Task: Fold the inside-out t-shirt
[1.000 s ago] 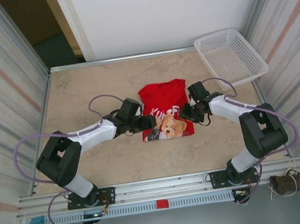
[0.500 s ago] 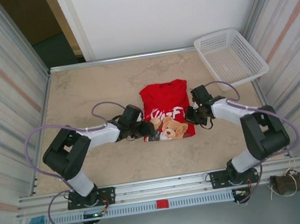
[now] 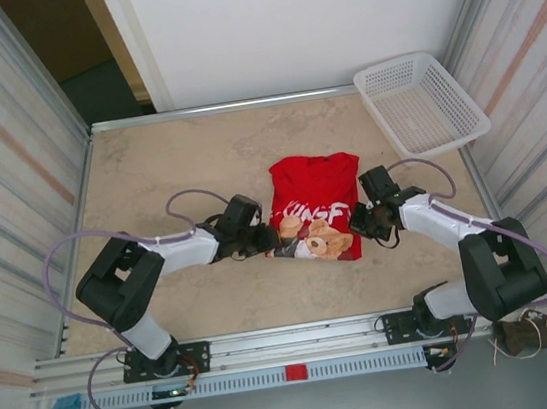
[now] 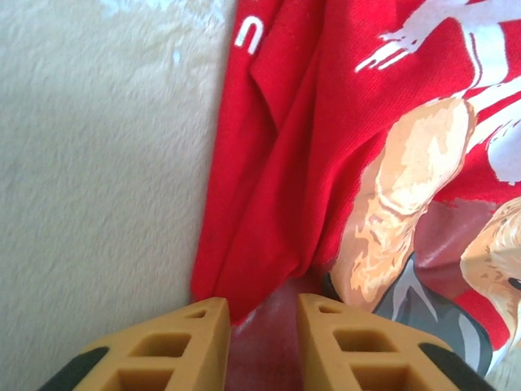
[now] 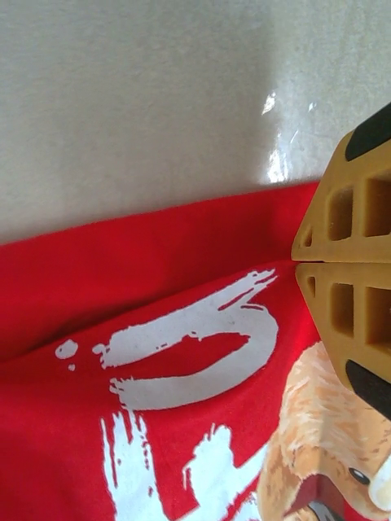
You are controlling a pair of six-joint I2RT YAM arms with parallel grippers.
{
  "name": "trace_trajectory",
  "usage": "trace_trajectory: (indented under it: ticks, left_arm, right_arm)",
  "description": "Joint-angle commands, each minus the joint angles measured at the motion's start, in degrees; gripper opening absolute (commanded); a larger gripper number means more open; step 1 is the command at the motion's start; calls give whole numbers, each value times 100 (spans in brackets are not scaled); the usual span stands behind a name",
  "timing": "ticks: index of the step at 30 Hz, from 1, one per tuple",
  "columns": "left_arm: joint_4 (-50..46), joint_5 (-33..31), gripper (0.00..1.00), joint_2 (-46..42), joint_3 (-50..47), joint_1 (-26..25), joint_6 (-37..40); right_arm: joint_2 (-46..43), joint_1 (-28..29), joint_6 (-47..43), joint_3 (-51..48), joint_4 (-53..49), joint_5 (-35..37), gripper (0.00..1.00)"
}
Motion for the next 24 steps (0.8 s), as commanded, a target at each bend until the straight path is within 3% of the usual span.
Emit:
trace_trajectory:
  ticks: [1, 6, 13, 19, 24]
  left_arm:
    - [-827, -397, 33, -452, 222, -106, 127]
    - [-912, -272, 41, -310, 949, -142, 529]
    - [-603, 220, 42, 877, 1869, -93, 738]
    - [-447, 142, 42, 1198, 1600, 32, 609]
    - [-435, -144, 42, 745, 813, 30, 166]
  right_arm:
    - [-62, 32, 225, 48, -340, 187, 12]
    - [-305, 189, 181, 546, -387, 291, 18]
    - [399, 481, 79, 675, 419, 267, 18]
    - [781, 433, 65, 265, 614, 257, 16]
    - [211, 388, 274, -215, 332, 402, 15]
